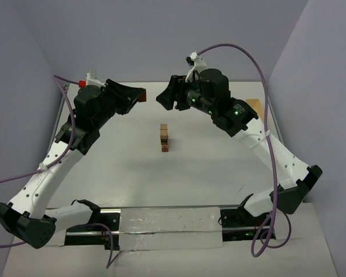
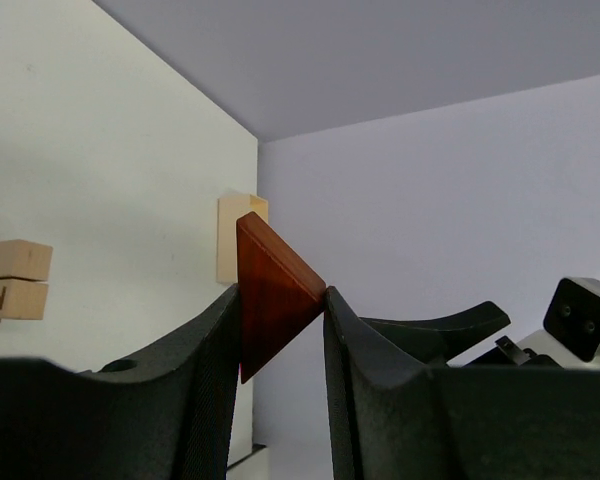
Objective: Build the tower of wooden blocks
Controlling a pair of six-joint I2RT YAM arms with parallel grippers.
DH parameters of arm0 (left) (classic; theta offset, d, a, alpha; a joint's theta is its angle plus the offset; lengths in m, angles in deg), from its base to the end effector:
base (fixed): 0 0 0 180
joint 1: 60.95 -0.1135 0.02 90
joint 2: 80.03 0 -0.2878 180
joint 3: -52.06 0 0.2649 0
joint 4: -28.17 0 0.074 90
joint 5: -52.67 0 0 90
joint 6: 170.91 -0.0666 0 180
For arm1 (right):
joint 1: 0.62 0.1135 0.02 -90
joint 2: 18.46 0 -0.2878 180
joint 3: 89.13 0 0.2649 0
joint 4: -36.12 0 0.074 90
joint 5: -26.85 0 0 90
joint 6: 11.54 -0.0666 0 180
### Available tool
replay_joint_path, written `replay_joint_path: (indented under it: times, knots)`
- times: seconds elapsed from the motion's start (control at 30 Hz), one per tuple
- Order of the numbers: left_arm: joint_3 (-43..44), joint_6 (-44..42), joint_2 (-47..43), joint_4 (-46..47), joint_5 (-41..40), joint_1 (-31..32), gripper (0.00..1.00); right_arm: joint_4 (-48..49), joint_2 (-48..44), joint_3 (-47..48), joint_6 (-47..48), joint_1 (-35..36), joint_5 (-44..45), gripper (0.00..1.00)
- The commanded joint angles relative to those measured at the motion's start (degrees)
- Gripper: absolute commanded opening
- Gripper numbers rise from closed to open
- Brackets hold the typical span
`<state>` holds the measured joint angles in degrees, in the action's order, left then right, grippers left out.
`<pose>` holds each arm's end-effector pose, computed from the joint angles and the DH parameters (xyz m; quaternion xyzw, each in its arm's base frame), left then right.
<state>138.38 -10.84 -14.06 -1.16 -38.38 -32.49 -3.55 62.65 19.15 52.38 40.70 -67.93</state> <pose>0.2556 -0.1371 0.4465 -0.2756 0.7086 -0.4876 0.4292 0.2579 0.2341 0.4884 -0.1292 0.7689 0.3740 0.5022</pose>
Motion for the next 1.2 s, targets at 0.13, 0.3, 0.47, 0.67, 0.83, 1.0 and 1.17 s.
replay_joint_path:
  times: [0.13, 0.3, 0.47, 0.67, 0.83, 1.0, 1.17]
  knots:
    - [1.85, 8.53, -0.53, 0.5, 4.73, -0.81, 0.0, 2.4, 4.5, 7.52, 2.41, 5.24, 6.99, 0.67]
    - [1.63, 9.97, -0.91, -0.02, 5.38, -0.98, 0.0, 2.38, 6.29, 9.2, 4.35, 8.26, 9.19, 0.66]
    - [1.33, 11.25, -0.85, -0.12, 5.86, -1.13, 0.0, 2.31, 6.75, 8.95, 4.97, 9.79, 10.9, 0.66]
    - [1.33, 12.35, -0.55, 0.71, 7.32, -1.18, 0.0, 2.34, 7.88, 9.56, 4.9, 10.5, 16.45, 0.67]
    - [0.75, 13.36, -0.41, 1.23, 8.66, -1.21, 0.0, 2.68, 8.72, 10.3, 4.83, 10.53, 18.83, 0.66]
    - [0.39, 14.14, -0.55, 1.61, 9.61, -1.13, 0.0, 3.2, 9.22, 10.46, 4.99, 10.53, 18.79, 0.65]
    - [0.17, 15.1, -0.57, 1.23, 9.84, -1.15, 0.0, 3.63, 9.98, 11.11, 4.91, 10.68, 18.76, 0.64]
